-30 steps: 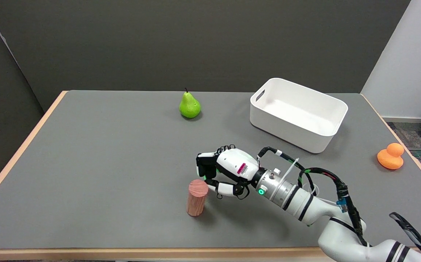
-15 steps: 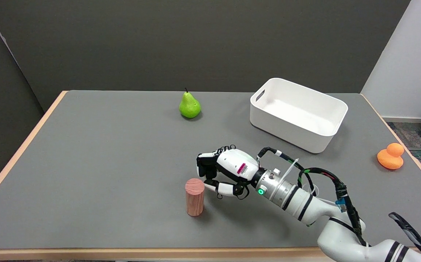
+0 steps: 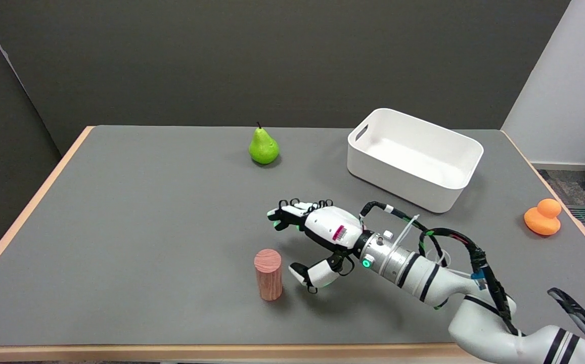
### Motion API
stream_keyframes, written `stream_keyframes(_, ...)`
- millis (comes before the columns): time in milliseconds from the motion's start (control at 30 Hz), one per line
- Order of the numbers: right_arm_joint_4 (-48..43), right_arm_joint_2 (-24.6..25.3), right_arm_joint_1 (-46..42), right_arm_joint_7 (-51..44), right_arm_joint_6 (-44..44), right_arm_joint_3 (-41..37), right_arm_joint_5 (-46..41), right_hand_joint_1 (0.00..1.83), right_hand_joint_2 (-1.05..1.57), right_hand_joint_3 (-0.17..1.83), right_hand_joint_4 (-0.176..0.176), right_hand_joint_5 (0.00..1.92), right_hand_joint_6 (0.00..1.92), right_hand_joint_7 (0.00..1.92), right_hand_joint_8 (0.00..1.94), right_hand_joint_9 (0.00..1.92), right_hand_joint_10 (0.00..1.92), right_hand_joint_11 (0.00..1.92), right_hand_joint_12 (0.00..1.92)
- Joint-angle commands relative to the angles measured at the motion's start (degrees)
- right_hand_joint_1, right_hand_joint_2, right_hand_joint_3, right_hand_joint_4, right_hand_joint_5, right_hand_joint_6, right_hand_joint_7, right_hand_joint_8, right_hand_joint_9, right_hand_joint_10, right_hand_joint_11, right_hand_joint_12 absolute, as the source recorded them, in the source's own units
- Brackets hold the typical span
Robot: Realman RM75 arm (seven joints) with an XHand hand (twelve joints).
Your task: Pick up the wooden cylinder.
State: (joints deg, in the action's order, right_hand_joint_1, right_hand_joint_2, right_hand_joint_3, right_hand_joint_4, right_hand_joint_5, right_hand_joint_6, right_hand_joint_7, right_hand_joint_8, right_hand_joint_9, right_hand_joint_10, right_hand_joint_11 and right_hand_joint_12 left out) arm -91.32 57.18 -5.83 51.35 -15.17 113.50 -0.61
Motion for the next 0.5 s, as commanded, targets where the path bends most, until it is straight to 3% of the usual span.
stream_keyframes(33,-4.3,-3.9,-0.4,0.2,6.0,1.4,-0.1,1.0,0.59,0.99,-0.173,0.18,0.44,0.33,0.46,0.19,0.77,0.28,1.48)
stream_keyframes(500,-9.5,-6.7,-2.5,0.2,9.6,2.1,-0.3,0.96,0.58,0.98,-0.176,0.18,0.44,0.33,0.44,0.19,0.78,0.28,1.48)
